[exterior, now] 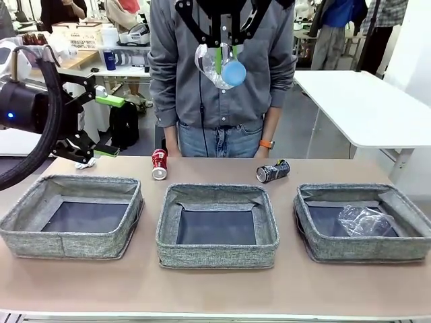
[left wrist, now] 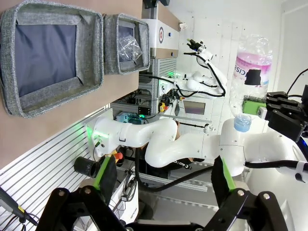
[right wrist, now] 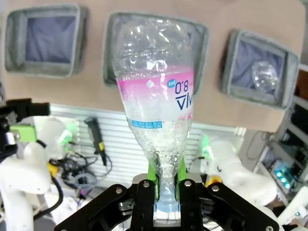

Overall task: Sort the waste into the appropriate baskets.
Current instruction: Pick up the waste item pointed out by the person, then place the picked waste into the Fabric basket indicated by the person.

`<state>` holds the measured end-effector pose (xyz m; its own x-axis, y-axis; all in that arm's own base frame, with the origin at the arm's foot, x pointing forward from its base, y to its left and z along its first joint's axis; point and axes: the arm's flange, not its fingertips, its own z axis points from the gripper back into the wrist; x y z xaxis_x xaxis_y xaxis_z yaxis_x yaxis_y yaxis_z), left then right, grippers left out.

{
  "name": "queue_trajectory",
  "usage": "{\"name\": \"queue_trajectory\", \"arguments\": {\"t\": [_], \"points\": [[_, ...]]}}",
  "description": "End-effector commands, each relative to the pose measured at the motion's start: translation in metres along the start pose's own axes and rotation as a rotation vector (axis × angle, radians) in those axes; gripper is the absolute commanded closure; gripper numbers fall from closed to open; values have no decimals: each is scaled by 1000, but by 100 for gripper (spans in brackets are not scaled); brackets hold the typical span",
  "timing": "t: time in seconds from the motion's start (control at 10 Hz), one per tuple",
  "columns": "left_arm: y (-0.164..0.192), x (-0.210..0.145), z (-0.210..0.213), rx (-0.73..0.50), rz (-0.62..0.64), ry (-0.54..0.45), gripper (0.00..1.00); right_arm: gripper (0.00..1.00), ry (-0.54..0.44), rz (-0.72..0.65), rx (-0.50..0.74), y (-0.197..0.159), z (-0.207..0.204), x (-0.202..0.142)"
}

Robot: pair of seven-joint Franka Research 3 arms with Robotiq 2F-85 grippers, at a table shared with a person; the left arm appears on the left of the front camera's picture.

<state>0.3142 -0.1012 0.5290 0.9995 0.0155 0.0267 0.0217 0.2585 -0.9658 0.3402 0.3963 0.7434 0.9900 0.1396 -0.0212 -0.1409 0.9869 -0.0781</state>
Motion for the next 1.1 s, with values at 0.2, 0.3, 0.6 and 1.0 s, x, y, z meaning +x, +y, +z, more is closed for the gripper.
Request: {"name": "queue_trajectory", "arguments": {"t": [0.2,0.3,0.6,1.0], "points": [[-4,-1,-1,-16,9,-4,0,85,-19,13,18,1,3,0],[-4,-1,-1,-16,9,-4,0,85,-19,13,18,1,3,0],[-4,-1,-1,-16,9,-4,0,85,-19,13,18,1,3,0],[-4,-1,-1,-16,9,-4,0,85,-19,13,18,1,3,0]]}}
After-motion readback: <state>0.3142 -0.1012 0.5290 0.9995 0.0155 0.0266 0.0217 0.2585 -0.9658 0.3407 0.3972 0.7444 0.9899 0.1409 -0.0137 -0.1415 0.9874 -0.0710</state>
